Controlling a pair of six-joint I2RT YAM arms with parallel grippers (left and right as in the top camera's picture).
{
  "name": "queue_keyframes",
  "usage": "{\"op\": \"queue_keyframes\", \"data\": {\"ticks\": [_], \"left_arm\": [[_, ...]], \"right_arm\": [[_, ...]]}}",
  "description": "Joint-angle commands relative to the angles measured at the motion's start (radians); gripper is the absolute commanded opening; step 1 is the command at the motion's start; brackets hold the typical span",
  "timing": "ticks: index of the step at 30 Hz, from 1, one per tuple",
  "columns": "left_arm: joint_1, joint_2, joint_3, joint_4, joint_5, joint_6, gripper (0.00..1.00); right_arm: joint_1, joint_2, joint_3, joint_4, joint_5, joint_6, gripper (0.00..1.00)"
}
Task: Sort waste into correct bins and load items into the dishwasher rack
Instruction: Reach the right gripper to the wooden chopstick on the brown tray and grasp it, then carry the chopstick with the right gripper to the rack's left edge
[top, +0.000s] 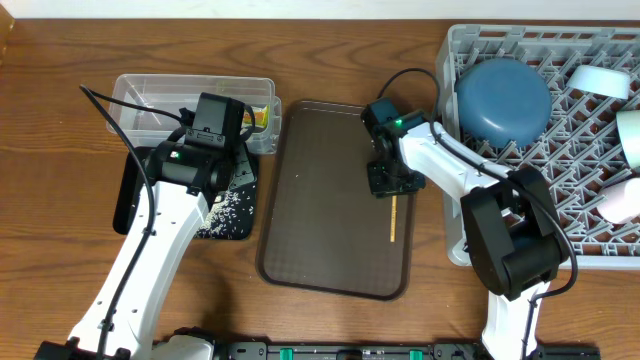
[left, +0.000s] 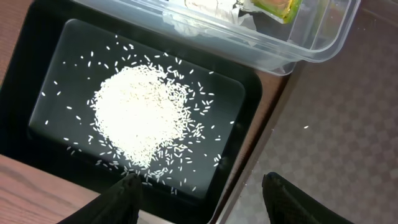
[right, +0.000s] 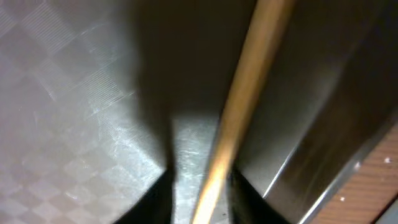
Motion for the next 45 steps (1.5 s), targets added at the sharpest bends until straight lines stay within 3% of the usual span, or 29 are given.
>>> {"op": "queue_keyframes", "data": {"ticks": [1,12,29,45], "left_arm": [[0.005,-0.005,0.007,0.001,-0.005,-0.006,0.65],[0.005,-0.005,0.007,0.001,-0.005,-0.005,0.65],[0.005,-0.005,0.007,0.001,-0.005,-0.006,0.65],[0.005,-0.005,0.007,0.001,-0.005,-0.006,0.65]], "right_arm": [[0.003,0.064,-0.016,0.007,-0.005,0.021,0.14],[-0.016,0.025,-0.002,0.014,-0.005,0.008,0.02],[-0.232,-0.404,0.024,-0.013,-0.005,-0.255,0.01],[-0.334,-0.399,-0.014,-0.160,0.080,-0.254,0.01]]}}
